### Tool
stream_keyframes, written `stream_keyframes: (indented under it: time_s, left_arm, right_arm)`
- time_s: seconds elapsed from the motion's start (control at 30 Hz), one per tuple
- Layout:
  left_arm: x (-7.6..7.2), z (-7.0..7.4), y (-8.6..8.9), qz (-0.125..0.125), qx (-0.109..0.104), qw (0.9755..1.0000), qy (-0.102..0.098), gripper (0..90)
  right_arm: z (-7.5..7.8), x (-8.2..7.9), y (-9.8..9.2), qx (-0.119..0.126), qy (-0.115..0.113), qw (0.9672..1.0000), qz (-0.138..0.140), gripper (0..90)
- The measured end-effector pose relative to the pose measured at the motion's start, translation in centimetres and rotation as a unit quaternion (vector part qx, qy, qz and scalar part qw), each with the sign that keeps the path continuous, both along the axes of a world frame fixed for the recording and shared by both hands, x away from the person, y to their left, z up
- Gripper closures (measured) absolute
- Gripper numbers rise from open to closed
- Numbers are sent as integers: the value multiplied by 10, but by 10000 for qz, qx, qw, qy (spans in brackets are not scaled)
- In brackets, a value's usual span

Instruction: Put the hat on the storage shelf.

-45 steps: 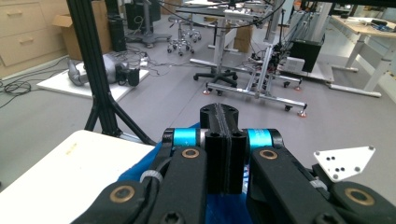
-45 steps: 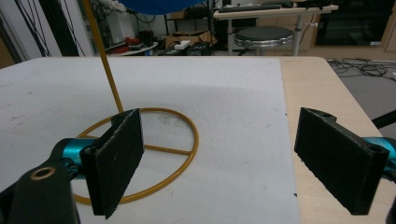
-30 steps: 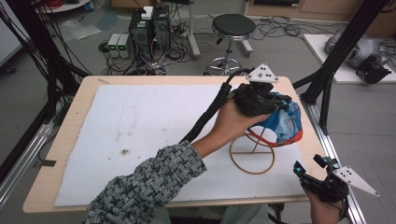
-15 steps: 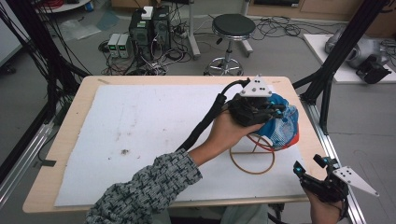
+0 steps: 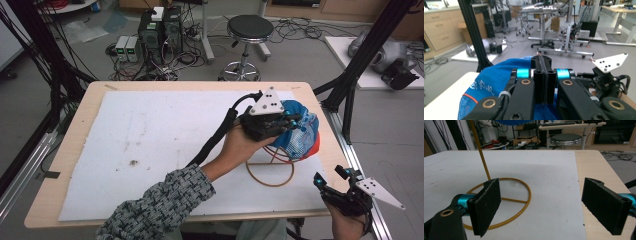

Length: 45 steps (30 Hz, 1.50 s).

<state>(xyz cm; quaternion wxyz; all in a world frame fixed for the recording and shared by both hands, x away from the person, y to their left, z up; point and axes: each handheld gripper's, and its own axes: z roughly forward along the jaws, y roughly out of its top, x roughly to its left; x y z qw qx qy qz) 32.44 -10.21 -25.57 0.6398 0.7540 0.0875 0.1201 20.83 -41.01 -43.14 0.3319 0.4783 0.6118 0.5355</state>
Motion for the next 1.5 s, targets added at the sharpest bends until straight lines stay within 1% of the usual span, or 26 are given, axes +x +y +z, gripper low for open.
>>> stream_keyframes:
  time_s: [0.1,0.17,0.33,0.47,0.53,0.57,0.6,0.7,0.73,0.77,0.8,0.93,1.0,1.17,1.3,1.4,1.5]
  left_arm:
    - [1,-4,0,-2,-65,10000,-45,888]
    - [3,-6,0,-9,-127,9999,-18,870]
    - [5,-9,2,7,-78,9999,-82,758]
    - [5,-9,2,17,-116,9999,-81,694]
    - [4,-8,3,26,-177,9998,-99,663]
    - [4,-8,4,28,-173,9998,-102,641]
    - [4,-7,5,24,-213,9997,-107,619]
    - [4,-5,9,88,-263,9995,-140,528]
    - [4,-4,11,106,-279,9994,-163,507]
    - [4,-3,13,135,-297,9993,-178,489]
    - [4,-2,15,165,-303,9992,-195,473]
    - [4,2,28,263,-339,9987,-283,449]
    - [4,4,35,321,-359,9983,-323,435]
    - [5,9,57,516,-374,9971,-405,434]
    - [7,14,77,716,-413,9956,-441,428]
    - [8,16,96,925,-440,9937,-456,423]
    - [7,17,114,1140,-396,9914,-511,415]
  right_arm:
    - [0,0,0,6,-7,10000,5,148]
    - [0,0,0,38,15,10000,-16,148]
    - [0,0,-1,23,10,10000,1,148]
    - [0,1,0,25,2,10000,3,148]
    - [0,0,0,30,12,10000,1,148]
    - [0,0,0,22,10,10000,4,148]
    - [0,0,0,26,13,10000,3,148]
    - [0,1,0,27,-5,10000,4,148]
    - [0,0,0,35,42,10000,-13,148]
    - [0,1,1,34,8,10000,4,148]
    - [0,0,1,18,27,10000,8,148]
    - [1,1,1,19,-20,10000,3,148]
    - [1,2,2,23,-8,10000,12,148]
    - [1,7,6,-14,-12,10000,64,148]
    - [1,12,9,-27,-14,9999,124,148]
    - [1,17,12,-20,-28,9999,153,148]
    - [1,21,15,-50,-28,9998,209,148]
